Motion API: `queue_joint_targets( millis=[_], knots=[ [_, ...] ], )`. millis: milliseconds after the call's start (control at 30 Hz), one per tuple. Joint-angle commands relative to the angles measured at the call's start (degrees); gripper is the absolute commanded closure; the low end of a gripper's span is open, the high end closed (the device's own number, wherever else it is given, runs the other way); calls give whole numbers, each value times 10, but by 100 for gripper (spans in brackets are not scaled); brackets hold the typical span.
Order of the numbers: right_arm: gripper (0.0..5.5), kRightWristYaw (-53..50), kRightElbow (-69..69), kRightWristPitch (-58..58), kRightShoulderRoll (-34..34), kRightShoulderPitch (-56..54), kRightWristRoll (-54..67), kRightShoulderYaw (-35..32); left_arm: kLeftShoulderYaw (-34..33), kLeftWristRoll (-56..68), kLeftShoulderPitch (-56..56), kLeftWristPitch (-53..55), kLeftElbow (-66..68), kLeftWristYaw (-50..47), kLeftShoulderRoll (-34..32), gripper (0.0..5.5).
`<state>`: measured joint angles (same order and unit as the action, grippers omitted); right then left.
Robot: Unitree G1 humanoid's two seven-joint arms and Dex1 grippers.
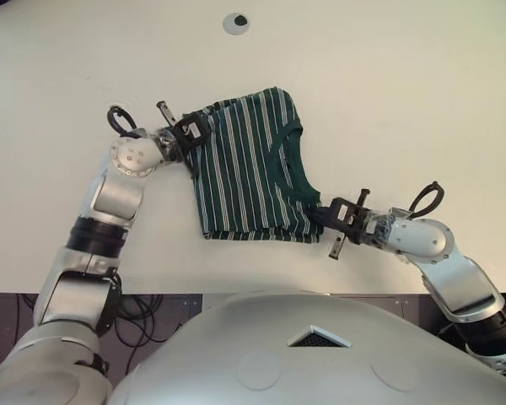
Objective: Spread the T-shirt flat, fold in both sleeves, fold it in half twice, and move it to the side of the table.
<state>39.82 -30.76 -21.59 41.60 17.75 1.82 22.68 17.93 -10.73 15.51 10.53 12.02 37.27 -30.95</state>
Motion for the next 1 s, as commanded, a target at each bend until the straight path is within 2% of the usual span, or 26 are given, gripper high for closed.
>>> queue_joint_targets(
  millis=[33, 167, 233, 333, 400, 533, 633, 733, 800, 1000],
  knots=[
    [548, 3, 7, -19, 12, 20, -7, -3, 22, -20, 32, -22, 90, -11, 32, 549],
    [548, -14, -19, -40, -13, 21, 33, -56, 6, -2, 45, -46, 105, -17, 51, 549],
    [516, -14, -36, -48, -25, 23, 82, -104, -23, 48, 31, -52, 63, 15, 45, 550],
    [457, 7, -78, -42, -25, 41, 169, -193, -83, 137, -5, -65, -14, 72, 21, 496],
    [421, 34, -97, 19, 4, 77, 149, -215, -117, 164, -49, -98, -58, 99, -13, 463],
    [359, 76, -98, 104, 48, 154, 90, -204, -162, 182, -172, -171, -146, 159, -94, 409],
    [308, 90, -107, 126, 56, 189, 74, -186, -155, 165, -239, -198, -179, 190, -136, 366],
    [258, 89, -98, 132, 53, 186, 39, -147, -140, 146, -289, -178, -196, 215, -172, 325],
    [251, 81, -84, 133, 39, 168, 14, -113, -124, 137, -306, -168, -192, 225, -180, 301],
    [251, 45, -62, 138, 5, 117, -29, -74, -100, 142, -318, -168, -211, 249, -190, 301]
  ],
)
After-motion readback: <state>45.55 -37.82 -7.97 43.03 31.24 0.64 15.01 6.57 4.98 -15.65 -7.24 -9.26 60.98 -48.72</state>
